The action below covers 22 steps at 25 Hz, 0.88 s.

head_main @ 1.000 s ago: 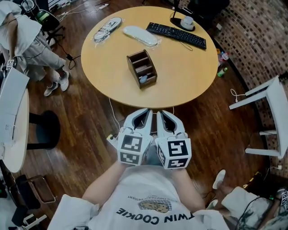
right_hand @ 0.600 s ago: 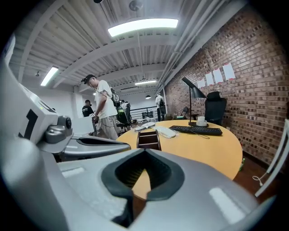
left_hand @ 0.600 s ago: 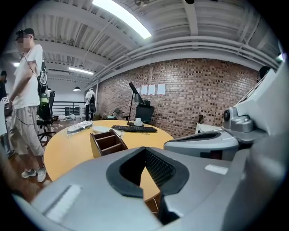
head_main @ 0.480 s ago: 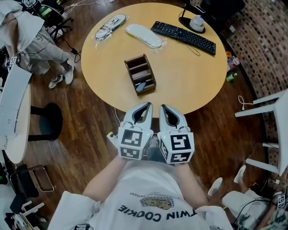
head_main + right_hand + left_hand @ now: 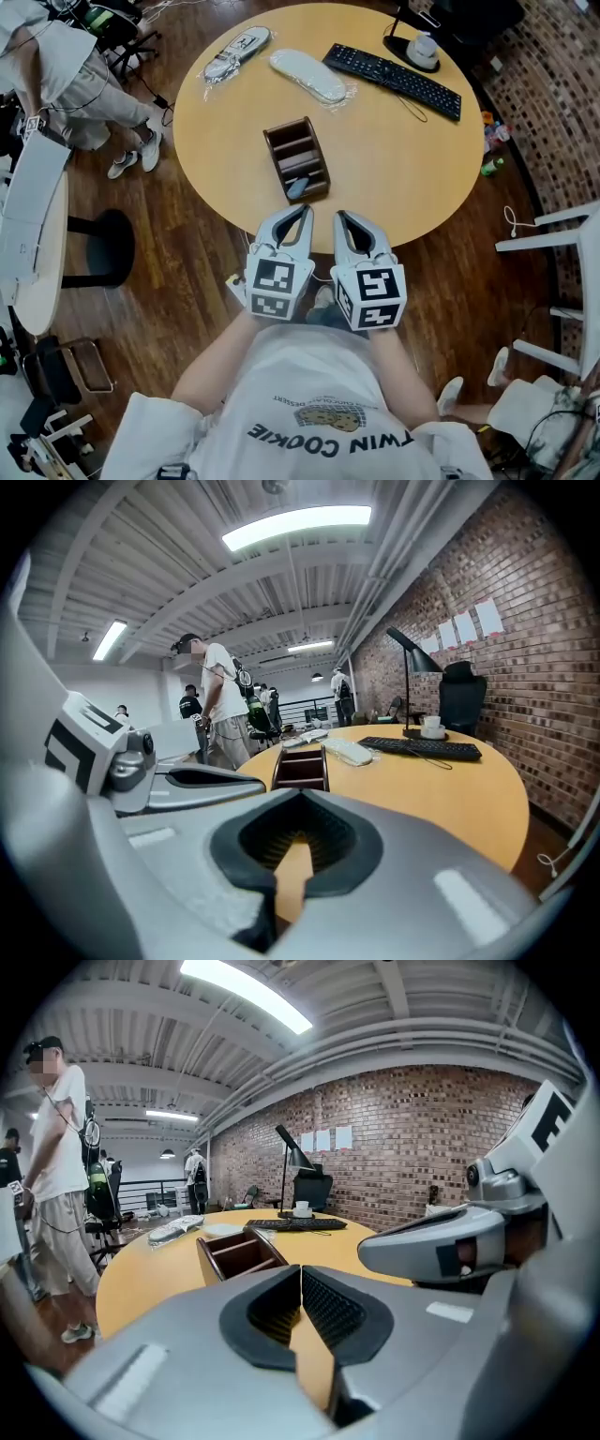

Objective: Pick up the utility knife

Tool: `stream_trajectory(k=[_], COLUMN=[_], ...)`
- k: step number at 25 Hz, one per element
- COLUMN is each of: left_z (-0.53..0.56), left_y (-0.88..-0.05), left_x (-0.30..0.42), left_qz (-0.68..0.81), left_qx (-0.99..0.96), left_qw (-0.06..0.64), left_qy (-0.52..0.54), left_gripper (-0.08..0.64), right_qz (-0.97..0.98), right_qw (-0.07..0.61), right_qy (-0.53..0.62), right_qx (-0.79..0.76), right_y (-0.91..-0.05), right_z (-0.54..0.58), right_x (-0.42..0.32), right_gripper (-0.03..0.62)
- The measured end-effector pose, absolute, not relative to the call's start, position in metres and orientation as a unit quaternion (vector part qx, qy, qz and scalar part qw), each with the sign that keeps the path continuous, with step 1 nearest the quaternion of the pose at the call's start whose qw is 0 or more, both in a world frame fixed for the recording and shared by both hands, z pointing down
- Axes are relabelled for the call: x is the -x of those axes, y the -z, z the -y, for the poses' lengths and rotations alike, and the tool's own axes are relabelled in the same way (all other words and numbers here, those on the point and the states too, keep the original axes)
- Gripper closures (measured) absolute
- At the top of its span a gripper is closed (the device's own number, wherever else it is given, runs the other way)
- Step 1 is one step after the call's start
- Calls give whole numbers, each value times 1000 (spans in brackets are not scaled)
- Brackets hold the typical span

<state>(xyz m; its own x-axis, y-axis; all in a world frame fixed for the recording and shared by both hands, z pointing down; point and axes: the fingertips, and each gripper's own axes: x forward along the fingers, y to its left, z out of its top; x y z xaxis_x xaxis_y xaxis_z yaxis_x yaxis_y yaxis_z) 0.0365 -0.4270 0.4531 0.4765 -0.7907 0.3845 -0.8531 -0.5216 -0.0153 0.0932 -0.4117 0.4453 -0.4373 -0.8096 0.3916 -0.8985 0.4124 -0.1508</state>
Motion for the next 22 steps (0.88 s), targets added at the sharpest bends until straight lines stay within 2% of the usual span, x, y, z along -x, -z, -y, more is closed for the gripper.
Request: stream_trajectory(k=[15,22], left_z=[463,470], left_y=[-499,-519], left_x=[-19,-22], left_qz=[422,396], left_qx=[-855,-846], left_qw=[-42,-80], left_qy=[-299,-346], left_gripper=[417,416], right_qz=[826,824], right_qw=[152,154], right_qy=[-184,-186], right_qx=[-511,-513], right_y=[-471,-475], right_z=[422,425], right_x=[-104,-116], right_gripper=[594,594])
